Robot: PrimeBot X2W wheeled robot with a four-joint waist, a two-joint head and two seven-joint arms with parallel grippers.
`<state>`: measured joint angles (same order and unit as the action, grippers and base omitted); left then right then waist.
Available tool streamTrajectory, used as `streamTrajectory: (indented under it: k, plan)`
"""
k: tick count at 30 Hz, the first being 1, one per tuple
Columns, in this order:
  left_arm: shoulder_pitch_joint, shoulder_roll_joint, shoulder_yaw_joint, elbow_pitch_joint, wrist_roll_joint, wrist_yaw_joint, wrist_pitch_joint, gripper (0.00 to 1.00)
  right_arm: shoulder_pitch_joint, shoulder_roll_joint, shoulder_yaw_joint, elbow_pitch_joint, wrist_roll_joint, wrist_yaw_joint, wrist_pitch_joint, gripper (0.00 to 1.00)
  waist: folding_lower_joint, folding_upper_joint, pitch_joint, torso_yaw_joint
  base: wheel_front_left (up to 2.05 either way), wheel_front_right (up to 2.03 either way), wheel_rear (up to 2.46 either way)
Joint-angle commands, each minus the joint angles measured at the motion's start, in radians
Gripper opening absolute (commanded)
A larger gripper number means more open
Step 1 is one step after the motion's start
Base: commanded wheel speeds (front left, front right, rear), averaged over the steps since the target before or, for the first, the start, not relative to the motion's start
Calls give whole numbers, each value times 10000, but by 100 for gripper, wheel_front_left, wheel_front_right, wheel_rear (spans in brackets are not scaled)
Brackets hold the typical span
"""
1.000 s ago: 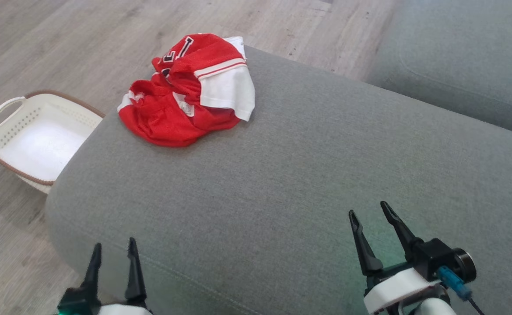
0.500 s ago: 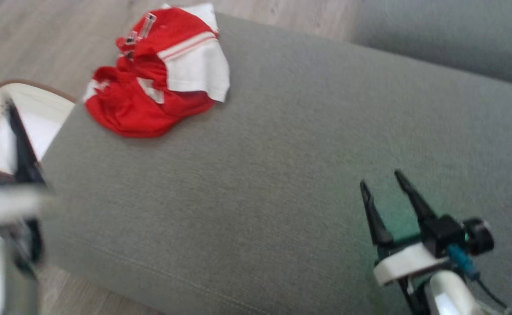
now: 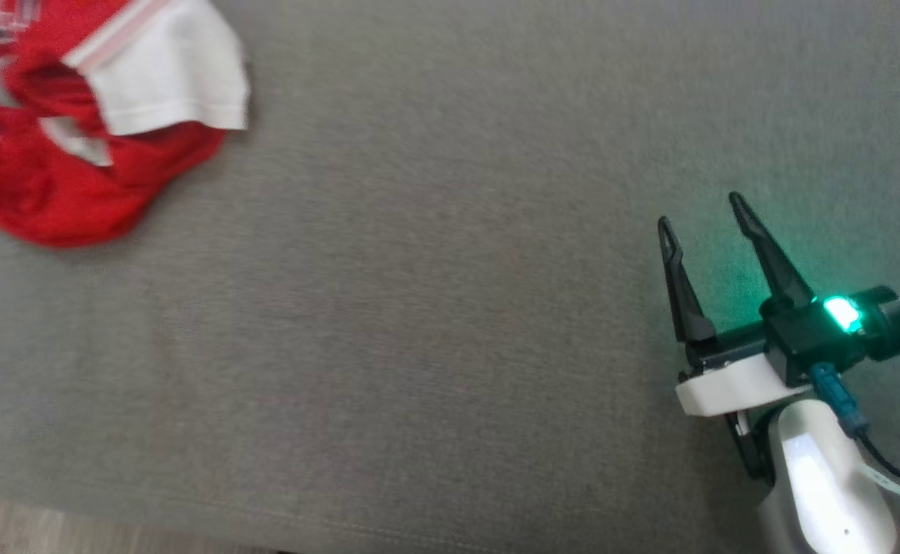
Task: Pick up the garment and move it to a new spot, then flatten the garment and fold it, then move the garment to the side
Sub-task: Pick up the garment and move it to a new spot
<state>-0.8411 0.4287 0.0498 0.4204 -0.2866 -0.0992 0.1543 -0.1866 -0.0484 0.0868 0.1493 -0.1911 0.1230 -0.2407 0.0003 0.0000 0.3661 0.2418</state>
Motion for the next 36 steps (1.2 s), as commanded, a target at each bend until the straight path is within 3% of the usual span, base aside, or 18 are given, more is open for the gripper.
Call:
streamTrajectory:
  k: [1, 10, 12, 16, 17, 19, 20, 29, 36]
  plan:
    - [-304, 615, 186, -4, -62, -53, 151, 100, -265, -31, 230, -422, -83, 77, 52, 100, -3, 0, 897, -709, 0, 0, 0]
    - [-757, 1055, -718, 2648, -132, -251, 1257, 100, -379, -190, 329, -1239, -149, 77, 446, 100, -3, 0, 2154, -1170, 0, 0, 0]
    - [-840, 1341, -938, 3065, 189, -206, 1300, 100, -435, -254, 294, -1315, -149, 77, 455, 100, -3, 0, 2306, -1211, 0, 0, 0]
    - [-1061, 1373, -1025, 3935, 226, -62, 1638, 100, -521, -363, 223, -1351, -141, 77, 446, 100, -3, 0, 2421, -1214, 0, 0, 0]
    - [-1093, 1352, -1033, 4122, 183, -71, 1694, 92, -543, -374, 211, -1357, -141, 77, 443, 100, -3, 0, 2434, -1208, 0, 0, 0]
    - [-1156, 1278, -998, 4434, 28, -97, 1734, 10, -584, -384, 200, -1365, -144, 77, 430, 100, -3, 0, 2450, -1186, 0, 0, 0]
    - [-1198, 1258, -991, 4535, -8, -96, 1671, 0, -604, -383, 193, -1364, -149, 77, 422, 100, -3, 0, 2449, -1169, 0, 0, 0]
    - [-1670, 1349, -1017, 4768, 105, 107, -111, 0, -706, -296, 198, -1021, -86, 77, 236, 100, -3, 0, 1914, -976, 0, 0, 0]
    - [-2166, 1466, -1533, 4732, 380, -93, -925, 0, -751, -172, -30, -295, -21, 77, -40, 100, -3, 0, 594, -1074, 0, 0, 0]
